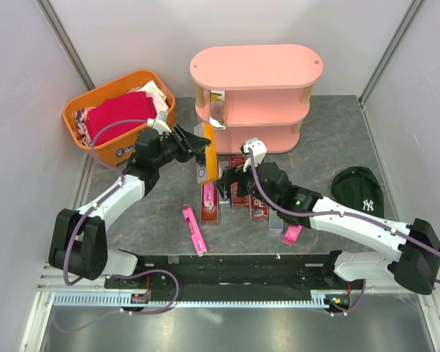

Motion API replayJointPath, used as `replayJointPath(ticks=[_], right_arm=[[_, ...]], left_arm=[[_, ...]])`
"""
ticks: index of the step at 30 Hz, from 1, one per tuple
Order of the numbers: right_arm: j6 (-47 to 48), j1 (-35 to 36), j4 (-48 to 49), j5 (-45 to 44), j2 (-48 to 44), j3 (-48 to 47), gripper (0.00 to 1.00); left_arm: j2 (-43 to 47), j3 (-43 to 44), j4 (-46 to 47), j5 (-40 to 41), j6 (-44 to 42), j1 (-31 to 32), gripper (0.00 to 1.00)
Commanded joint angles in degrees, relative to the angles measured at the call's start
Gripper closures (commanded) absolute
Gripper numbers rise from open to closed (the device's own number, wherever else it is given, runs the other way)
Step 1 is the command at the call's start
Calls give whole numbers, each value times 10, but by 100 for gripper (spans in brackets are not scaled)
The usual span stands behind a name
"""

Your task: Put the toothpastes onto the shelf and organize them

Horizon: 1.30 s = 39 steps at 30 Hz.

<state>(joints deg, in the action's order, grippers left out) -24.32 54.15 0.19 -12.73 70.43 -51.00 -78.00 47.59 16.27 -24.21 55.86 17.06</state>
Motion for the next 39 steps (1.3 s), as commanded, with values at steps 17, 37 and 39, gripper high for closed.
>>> replayJointPath(ticks=[17,37,39], right_arm=[[103,132,205,-207,37,34,6],[134,143,348,-245,113,12,23],[127,144,350,-253,114,13,28]], left_arm=[[-35,-81,346,-116,287,-28,79],[-61,-101,438,-142,359,-29,82],[-62,-104,446,-141,363,-28,82]])
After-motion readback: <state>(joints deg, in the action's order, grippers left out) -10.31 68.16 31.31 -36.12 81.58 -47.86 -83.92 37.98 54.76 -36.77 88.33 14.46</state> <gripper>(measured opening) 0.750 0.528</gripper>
